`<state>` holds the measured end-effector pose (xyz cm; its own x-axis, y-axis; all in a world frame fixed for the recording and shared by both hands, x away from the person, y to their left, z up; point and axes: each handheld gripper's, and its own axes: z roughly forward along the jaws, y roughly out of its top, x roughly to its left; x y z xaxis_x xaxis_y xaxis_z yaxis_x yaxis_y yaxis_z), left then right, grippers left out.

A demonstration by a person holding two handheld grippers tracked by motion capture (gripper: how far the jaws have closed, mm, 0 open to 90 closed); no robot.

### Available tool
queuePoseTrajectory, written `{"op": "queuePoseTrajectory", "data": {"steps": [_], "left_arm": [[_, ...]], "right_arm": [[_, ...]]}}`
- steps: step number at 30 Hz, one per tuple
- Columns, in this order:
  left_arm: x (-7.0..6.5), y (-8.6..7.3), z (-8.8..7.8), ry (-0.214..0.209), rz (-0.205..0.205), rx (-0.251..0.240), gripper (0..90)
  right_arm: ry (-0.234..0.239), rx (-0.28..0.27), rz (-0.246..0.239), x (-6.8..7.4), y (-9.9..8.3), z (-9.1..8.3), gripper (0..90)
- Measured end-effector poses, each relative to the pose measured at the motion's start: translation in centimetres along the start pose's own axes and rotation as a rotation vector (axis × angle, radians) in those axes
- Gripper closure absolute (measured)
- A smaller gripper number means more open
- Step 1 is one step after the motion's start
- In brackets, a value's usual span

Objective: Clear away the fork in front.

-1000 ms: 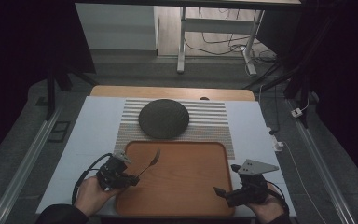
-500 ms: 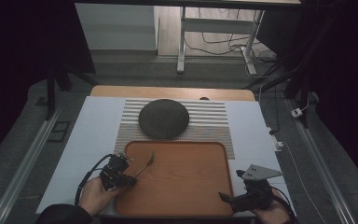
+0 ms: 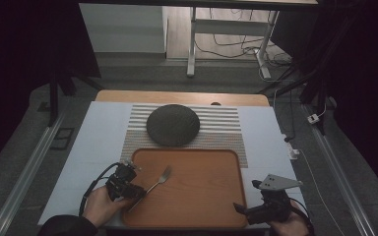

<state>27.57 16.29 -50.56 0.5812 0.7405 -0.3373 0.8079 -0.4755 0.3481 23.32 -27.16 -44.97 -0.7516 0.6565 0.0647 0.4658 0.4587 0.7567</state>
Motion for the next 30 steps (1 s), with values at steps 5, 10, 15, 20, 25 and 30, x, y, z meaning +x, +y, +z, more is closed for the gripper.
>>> {"op": "queuePoseTrajectory", "data": {"steps": [5, 10, 15, 20, 25, 30], "left_arm": [[0.0, 0.5, -0.9, -0.006, 0.044, -0.055, 75.5], [-0.6, 1.8, -0.8, -0.021, 0.118, -0.083, 87.4], [-1.6, 3.4, 0.4, -0.032, 0.177, -0.07, 88.3], [-2.3, 4.2, 1.8, -0.019, 0.225, -0.042, 88.3], [-2.4, 4.7, 3.0, -0.006, 0.239, -0.008, 88.3], [-1.8, 4.9, 3.4, -0.001, 0.222, -0.003, 88.3]], "right_arm": [[-0.008, -0.005, 0.022, -0.3, -0.1, -0.3, 1.2], [-0.026, -0.006, 0.03, -0.3, -0.2, -0.4, 0.7], [-0.036, -0.002, 0.035, -0.2, -0.2, -0.4, 0.0], [-0.042, 0.003, 0.035, -0.3, -0.2, -0.4, 0.0], [-0.035, 0.006, 0.033, -0.3, -0.2, -0.3, 0.0], [-0.034, 0.014, 0.027, -0.2, -0.2, -0.3, 0.0]]}}
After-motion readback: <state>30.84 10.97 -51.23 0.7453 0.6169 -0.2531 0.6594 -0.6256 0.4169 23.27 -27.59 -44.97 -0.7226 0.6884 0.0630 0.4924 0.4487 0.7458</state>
